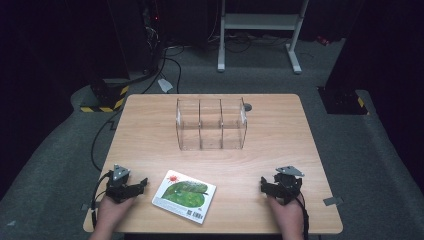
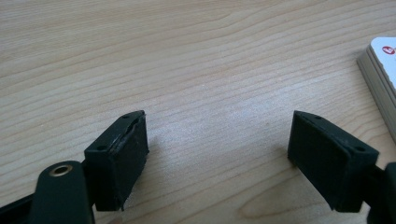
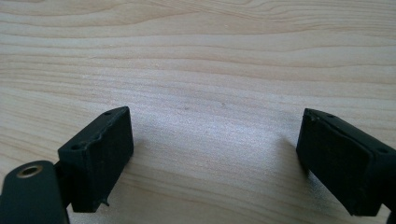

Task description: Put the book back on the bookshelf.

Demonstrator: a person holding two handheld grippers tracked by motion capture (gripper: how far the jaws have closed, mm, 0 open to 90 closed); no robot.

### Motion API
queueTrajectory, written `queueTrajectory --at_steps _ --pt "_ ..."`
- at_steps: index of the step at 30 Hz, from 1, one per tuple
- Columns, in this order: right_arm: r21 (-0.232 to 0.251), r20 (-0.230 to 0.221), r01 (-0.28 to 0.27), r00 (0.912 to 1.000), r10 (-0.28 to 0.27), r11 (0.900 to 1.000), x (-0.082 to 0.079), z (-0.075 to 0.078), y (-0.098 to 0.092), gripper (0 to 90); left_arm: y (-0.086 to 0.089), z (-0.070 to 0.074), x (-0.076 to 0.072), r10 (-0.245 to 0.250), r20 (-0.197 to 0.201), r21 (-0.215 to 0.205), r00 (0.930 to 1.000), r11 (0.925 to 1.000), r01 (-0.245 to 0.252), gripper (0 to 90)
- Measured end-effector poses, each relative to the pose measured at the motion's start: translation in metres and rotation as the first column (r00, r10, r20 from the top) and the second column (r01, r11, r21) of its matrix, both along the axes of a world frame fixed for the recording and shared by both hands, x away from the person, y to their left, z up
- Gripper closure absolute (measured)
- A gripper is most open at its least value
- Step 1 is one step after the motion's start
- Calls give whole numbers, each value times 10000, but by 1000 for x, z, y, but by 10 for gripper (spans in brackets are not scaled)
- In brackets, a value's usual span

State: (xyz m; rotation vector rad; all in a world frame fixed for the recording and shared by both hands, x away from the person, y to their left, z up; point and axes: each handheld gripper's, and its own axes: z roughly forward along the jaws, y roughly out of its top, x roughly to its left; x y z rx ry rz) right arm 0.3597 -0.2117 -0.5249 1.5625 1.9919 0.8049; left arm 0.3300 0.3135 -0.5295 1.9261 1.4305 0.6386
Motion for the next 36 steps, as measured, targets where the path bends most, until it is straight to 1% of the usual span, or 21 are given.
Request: queueTrajectory --at_steps 5,10,12,13,16,17,18,19,21,23,24,25,26,28,29,31,32,33,35,36 --pt "-15 11 -21 10000 21 10000 0 0 0 107 0 0 0 -34 -30 -13 10000 10000 34 203" --pt "50 17 -31 10000 31 10000 -1 0 0 115 0 0 -1 -227 -32 58 9997 9997 227 199" --pt "27 60 -126 9999 126 9999 -1 0 -1 126 0 1 -1 -292 -66 48 9996 9996 292 198" --pt "112 5 -83 10000 83 9999 -2 1 -1 132 0 1 0 -312 -73 45 9995 9995 312 198" --pt "272 1 -227 9997 227 9994 -4 2 -3 172 0 1 -1 -324 -66 49 9995 9995 324 200" --pt "328 83 -283 9996 281 9991 -5 3 -1 185 0 1 -1 -324 -66 49 9995 9995 324 202" --pt "206 202 -447 9988 443 9988 -6 4 -1 198 1 1 -1 -333 -60 70 9994 9994 334 206" --pt "206 202 -447 9988 443 9988 -6 4 -1 198 1 1 -1 -332 -68 54 9994 9994 332 206" --pt "427 312 -625 9976 612 9971 -10 6 5 219 1 2 -2 -354 -127 -3 9993 9994 354 225" --pt "455 395 -771 9964 753 9960 -13 8 10 232 2 2 -3 -360 -94 -21 9993 9993 360 255" --pt "499 492 -969 9943 944 9940 -14 8 14 247 3 3 -3 -369 -94 -90 9993 9993 369 266" --pt "569 495 -1023 9938 995 9931 -16 9 17 256 3 3 -3 -402 -124 -240 9991 9989 399 277" --pt "609 549 -1191 9918 1158 9910 -17 9 22 265 3 4 -4 -450 -156 -354 9989 9984 444 290" --pt "573 560 -1475 9879 1443 9874 -21 10 32 276 3 5 -5 -549 -183 -452 9983 9975 540 311" --pt "547 579 -1658 9850 1626 9846 -23 10 37 276 1 5 -5 -593 -184 -575 9981 9966 582 320" --pt "604 627 -1942 9797 1905 9791 -27 10 48 280 -2 6 -6 -772 -79 -580 9970 9954 766 333" --pt "719 604 -2087 9770 2046 9753 -29 11 54 280 -4 7 -7 -807 -40 -590 9967 9950 803 338" --pt "720 606 -2177 9750 2136 9733 -30 11 58 283 -6 9 -8 -884 69 -615 9961 9942 886 340" --pt "819 646 -2432 9690 2384 9665 -34 12 67 305 -9 11 -10 -1031 158 -738 9945 9918 1040 346" --pt "870 682 -2543 9661 2489 9632 -37 12 72 312 -11 11 -11 -1118 199 -868 9935 9898 1131 349"
